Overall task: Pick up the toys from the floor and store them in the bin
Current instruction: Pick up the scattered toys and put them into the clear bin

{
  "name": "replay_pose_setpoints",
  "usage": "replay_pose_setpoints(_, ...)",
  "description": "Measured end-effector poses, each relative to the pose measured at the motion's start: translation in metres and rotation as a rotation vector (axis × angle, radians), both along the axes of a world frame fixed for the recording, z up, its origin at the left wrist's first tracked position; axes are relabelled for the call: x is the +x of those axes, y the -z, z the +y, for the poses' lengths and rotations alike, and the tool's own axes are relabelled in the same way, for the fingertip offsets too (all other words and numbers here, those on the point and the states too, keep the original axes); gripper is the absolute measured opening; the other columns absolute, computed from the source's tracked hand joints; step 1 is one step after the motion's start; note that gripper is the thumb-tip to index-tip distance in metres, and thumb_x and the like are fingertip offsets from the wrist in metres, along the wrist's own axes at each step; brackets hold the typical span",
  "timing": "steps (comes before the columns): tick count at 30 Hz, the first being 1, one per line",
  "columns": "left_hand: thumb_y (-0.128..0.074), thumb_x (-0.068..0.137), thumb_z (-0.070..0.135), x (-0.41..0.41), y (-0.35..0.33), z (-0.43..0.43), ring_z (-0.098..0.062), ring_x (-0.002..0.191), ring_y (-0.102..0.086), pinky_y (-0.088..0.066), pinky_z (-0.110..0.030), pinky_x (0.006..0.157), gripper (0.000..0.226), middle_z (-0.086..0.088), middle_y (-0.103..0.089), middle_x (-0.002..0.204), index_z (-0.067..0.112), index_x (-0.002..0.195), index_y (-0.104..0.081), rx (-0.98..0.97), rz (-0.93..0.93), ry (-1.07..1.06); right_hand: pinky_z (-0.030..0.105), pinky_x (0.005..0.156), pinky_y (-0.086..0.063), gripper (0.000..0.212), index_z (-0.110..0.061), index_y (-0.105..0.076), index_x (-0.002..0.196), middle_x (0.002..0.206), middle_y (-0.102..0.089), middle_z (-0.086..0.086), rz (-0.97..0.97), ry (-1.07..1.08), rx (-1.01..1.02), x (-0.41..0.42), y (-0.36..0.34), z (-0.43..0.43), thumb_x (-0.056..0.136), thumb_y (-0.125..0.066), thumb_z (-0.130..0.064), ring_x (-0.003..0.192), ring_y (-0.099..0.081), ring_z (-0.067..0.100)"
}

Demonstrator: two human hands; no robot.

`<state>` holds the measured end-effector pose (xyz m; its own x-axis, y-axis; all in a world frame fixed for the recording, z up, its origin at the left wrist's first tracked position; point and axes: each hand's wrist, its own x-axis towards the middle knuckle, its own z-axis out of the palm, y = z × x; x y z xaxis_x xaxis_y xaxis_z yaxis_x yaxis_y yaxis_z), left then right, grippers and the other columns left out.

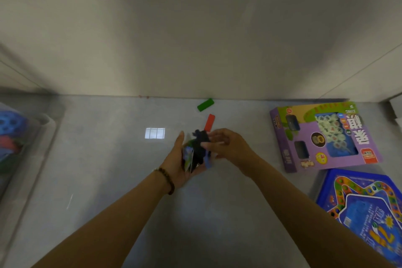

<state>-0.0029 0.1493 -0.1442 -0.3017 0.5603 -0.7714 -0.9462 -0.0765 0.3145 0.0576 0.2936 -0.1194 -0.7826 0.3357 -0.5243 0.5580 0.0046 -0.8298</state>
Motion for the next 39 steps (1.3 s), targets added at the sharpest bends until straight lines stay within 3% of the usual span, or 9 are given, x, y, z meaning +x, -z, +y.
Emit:
replay_pose_setpoints(3,-0.057,0.079,0.049,-0.005,0.001,0.001,-0.028,0.101,-0.065,-0.054,-0.047,0.085,0.052,-0.014,-0.069,0.110,0.008,0.109,-0.066,0.005,0.030,-0.071,0.004,0.060,-0.043,0.032,-0.010,-0.063,0.098,0.097,-0.064,0.003,0.083,0.139,0.302,-0.017,-0.001,0.011,0.073,-0.078,-0.025,0.073,-0.056,0.005)
replay_pose_setpoints(6,-0.062,0.084,0.023,-0.011,0.003,-0.005,-0.027,0.100,-0.064,-0.057,-0.039,0.081,0.045,-0.017,-0.064,0.118,0.006,0.124,-0.056,-0.100,0.178,-0.046,0.024,0.083,-0.046,0.051,-0.009,-0.056,0.117,0.115,-0.057,0.012,0.017,0.147,0.377,-0.033,0.009,0.017,0.074,-0.078,-0.025,0.094,-0.056,0.020)
replay_pose_setpoints(10,-0.061,0.086,0.018,-0.026,0.001,-0.020,-0.023,0.088,-0.066,-0.060,-0.030,0.066,0.037,-0.015,-0.066,0.109,0.007,0.121,-0.057,-0.197,0.290,-0.086,0.035,0.101,-0.040,0.076,-0.012,-0.041,0.135,0.128,-0.040,0.013,-0.036,-0.033,0.457,-0.046,0.028,0.002,0.071,-0.079,-0.030,0.117,-0.045,0.025)
replay_pose_setpoints(13,-0.061,0.087,0.018,-0.040,-0.001,-0.030,-0.020,0.087,-0.067,-0.059,-0.030,0.072,0.034,-0.012,-0.066,0.108,0.010,0.120,-0.058,-0.200,0.317,-0.095,0.038,0.096,-0.043,0.063,-0.014,-0.048,0.125,0.124,-0.042,0.010,-0.071,-0.071,0.611,-0.049,0.038,0.000,0.072,-0.078,-0.031,0.114,-0.047,0.026)
replay_pose_setpoints(17,-0.060,0.087,0.018,-0.056,-0.002,-0.038,-0.018,0.089,-0.065,-0.059,-0.027,0.074,0.039,-0.010,-0.065,0.110,0.007,0.124,-0.056,-0.189,0.357,-0.112,0.033,0.080,-0.047,0.053,-0.015,-0.055,0.111,0.113,-0.049,0.004,0.056,0.204,0.617,-0.062,0.034,-0.003,0.068,-0.079,-0.037,0.095,-0.055,0.022)
replay_pose_setpoints(21,-0.059,0.088,0.019,-0.064,-0.002,-0.043,-0.026,0.103,-0.063,-0.058,-0.029,0.076,0.040,-0.012,-0.063,0.119,0.008,0.127,-0.054,-0.197,0.338,-0.141,0.033,0.080,-0.044,0.039,-0.021,-0.050,0.088,0.106,-0.052,0.002,0.082,0.272,0.660,-0.097,0.030,-0.001,0.068,-0.079,-0.037,0.099,-0.055,0.023)
replay_pose_setpoints(29,-0.061,0.085,0.015,-0.077,-0.010,-0.058,-0.018,0.079,-0.064,-0.057,-0.023,0.057,0.029,-0.008,-0.067,0.095,0.010,0.114,-0.058,-0.226,0.315,-0.203,0.036,0.081,-0.043,0.050,-0.011,-0.053,0.110,0.108,-0.061,0.011,-0.089,0.139,0.870,-0.103,0.040,-0.004,0.069,-0.073,-0.032,0.104,-0.054,0.031)
replay_pose_setpoints(33,-0.064,0.084,0.019,-0.091,-0.043,-0.077,-0.016,0.074,-0.067,-0.058,-0.028,0.065,0.024,-0.006,-0.068,0.093,0.015,0.108,-0.058,-0.300,0.398,-0.096,0.030,0.085,-0.049,0.057,-0.014,-0.056,0.121,0.108,-0.065,0.005,-0.055,0.078,0.655,-0.095,0.006,-0.020,0.071,-0.076,-0.034,0.097,-0.061,0.020)
replay_pose_setpoints(39,-0.058,0.089,0.028,-0.125,-0.158,-0.136,-0.013,0.067,-0.071,-0.056,-0.024,0.053,0.017,-0.004,-0.069,0.090,0.016,0.100,-0.061,-0.264,0.530,-0.090,0.003,0.066,-0.047,0.044,-0.022,-0.062,0.108,0.092,-0.065,-0.014,0.404,-0.171,0.263,-0.136,-0.142,-0.109,0.069,-0.080,-0.031,0.079,-0.063,-0.007)
